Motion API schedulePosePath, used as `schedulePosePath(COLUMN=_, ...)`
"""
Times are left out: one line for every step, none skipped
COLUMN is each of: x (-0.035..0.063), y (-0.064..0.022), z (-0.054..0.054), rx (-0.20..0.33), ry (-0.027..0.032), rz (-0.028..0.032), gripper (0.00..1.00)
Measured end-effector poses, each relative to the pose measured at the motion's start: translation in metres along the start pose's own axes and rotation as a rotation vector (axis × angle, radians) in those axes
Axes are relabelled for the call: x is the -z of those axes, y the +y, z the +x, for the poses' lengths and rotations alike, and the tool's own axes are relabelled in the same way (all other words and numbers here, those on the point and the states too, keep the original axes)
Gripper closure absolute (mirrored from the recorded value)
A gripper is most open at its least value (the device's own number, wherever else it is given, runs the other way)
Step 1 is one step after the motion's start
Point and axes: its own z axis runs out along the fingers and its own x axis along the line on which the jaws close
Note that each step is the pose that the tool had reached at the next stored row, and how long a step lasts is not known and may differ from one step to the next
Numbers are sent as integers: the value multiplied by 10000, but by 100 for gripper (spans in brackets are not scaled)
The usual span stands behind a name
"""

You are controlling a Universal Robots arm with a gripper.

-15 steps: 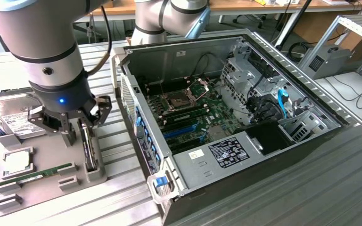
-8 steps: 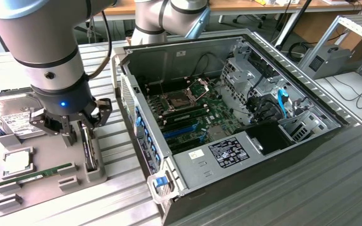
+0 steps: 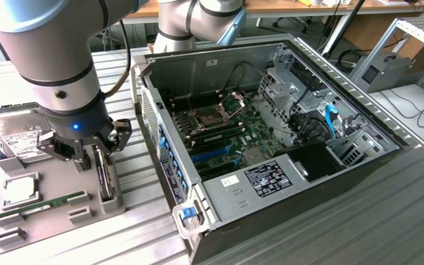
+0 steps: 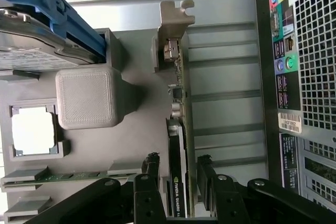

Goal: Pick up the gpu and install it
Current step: 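Pick up the gpu and move the gpu toward the slot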

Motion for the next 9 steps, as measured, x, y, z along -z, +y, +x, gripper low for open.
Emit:
schedulePosePath(x=-16, y=-1, z=0, rx=0, ry=0, rz=0, gripper=58)
schedulePosePath(x=-27, y=-1, z=1, rx=0, ry=0, rz=0, gripper=58)
schedulePosePath(x=-55, y=-2, z=1, rx=0, ry=1, rz=1, gripper=58)
schedulePosePath(x=-90, y=-4, z=2, rx=0, ry=1, rz=2, gripper=58)
schedulePosePath(x=-111, y=-5, z=3, rx=0, ry=-1, rz=0, gripper=58)
schedulePosePath(x=-148, y=-7, z=4, rx=0, ry=3, rz=3, gripper=58)
schedulePosePath(x=-152, y=-6, z=-3, rx=0, ry=-2, rz=-2, gripper=58)
schedulePosePath(x=-171, y=-6, z=-7, rx=0, ry=0, rz=0, gripper=58)
schedulePosePath(x=-183, y=-7, z=-7, rx=0, ry=1, rz=1, gripper=58)
